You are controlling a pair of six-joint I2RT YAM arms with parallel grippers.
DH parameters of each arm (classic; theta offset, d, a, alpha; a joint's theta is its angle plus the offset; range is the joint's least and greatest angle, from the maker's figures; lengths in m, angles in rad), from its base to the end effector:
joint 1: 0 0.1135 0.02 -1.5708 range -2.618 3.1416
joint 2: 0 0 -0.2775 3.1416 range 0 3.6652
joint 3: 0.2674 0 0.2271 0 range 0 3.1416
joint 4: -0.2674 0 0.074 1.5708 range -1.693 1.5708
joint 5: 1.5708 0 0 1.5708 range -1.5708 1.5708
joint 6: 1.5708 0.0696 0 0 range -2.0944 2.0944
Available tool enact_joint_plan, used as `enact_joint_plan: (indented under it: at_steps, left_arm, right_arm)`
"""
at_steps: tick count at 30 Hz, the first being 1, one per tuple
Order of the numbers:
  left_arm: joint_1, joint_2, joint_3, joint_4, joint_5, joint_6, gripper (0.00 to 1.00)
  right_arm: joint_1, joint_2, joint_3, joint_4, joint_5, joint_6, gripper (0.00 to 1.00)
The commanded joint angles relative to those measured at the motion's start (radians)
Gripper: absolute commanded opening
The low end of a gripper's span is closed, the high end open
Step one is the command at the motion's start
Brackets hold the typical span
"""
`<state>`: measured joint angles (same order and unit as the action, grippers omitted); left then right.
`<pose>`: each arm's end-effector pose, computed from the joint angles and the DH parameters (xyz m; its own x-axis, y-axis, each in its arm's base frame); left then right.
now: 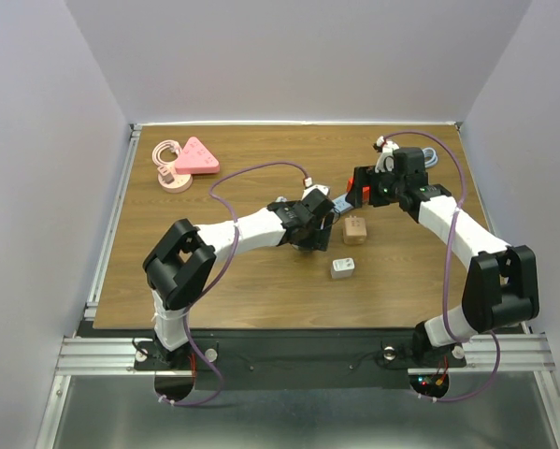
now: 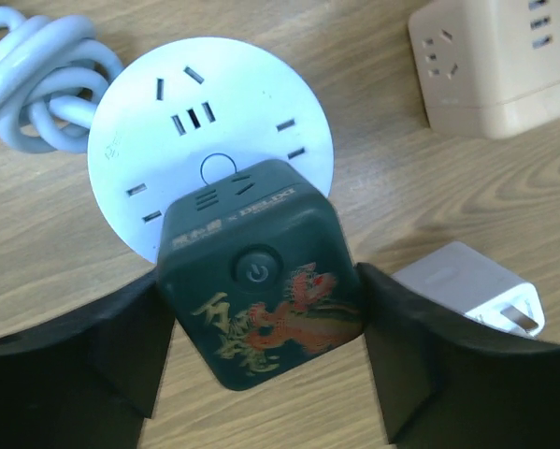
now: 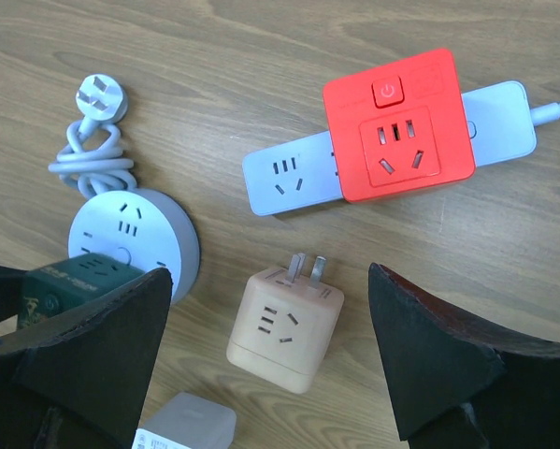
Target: Insert the plug
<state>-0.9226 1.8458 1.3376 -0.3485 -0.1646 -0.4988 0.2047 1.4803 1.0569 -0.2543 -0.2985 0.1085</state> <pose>0.2562 -0.3194 0.2186 -0.7458 0.2032 -0.6344 0.4154 0.8863 -0.2046 0.3177 0.0869 0.2665 -0.6556 -0.0304 -0.7545 -0.3496 0.8978 0.2677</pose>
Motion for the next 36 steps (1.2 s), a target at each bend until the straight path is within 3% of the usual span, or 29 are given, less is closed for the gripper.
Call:
enact_joint_plan:
  at_steps: [1, 7, 8, 10, 11, 16, 24, 25, 29, 36]
  left_arm:
    - [0.001, -0.066, 0.017, -0.001, -0.056, 0.094, 0.72]
    - [-0.001, -0.056, -0.014, 0.025, 0.007, 0.238, 0.27]
    - [-0.001, -0.057, -0.018, 0.026, 0.010, 0.253, 0.13]
    - [0.001, -0.065, -0.028, 0.023, 0.028, 0.321, 0.00]
    - [0.001, -0.071, -0.031, 0.017, 0.045, 0.344, 0.00]
    - [0.018, -0.066, -0.003, -0.033, 0.111, 0.463, 0.00]
    - [0.051, -0.036, 0.018, -0.113, 0.129, 0.490, 0.01]
    - [0.054, -0.045, 0.008, -0.110, 0.129, 0.488, 0.15]
    - [0.070, -0.075, -0.018, -0.077, 0.119, 0.473, 0.53]
    - [0.091, -0.123, -0.017, -0.052, 0.122, 0.454, 0.72]
  right_arm:
    - [0.007, -0.002, 0.011, 0.026, -0.005, -0.012, 0.90]
    - [0.010, -0.043, 0.002, 0.013, 0.032, 0.000, 0.90]
    - [0.012, -0.051, 0.000, 0.009, 0.038, 0.003, 0.90]
    - [0.015, -0.069, -0.009, -0.005, 0.051, 0.008, 0.90]
    - [0.021, -0.069, -0.011, -0.013, 0.070, 0.008, 0.90]
    - [0.041, -0.064, -0.040, -0.059, 0.113, 0.008, 0.90]
    - [0.067, -0.022, -0.080, -0.083, 0.154, 0.016, 0.90]
    - [0.074, -0.011, -0.080, -0.082, 0.153, 0.019, 0.90]
    - [0.116, 0.032, -0.075, -0.083, 0.168, 0.025, 0.89]
    - [0.140, 0.095, -0.057, -0.085, 0.188, 0.033, 0.88]
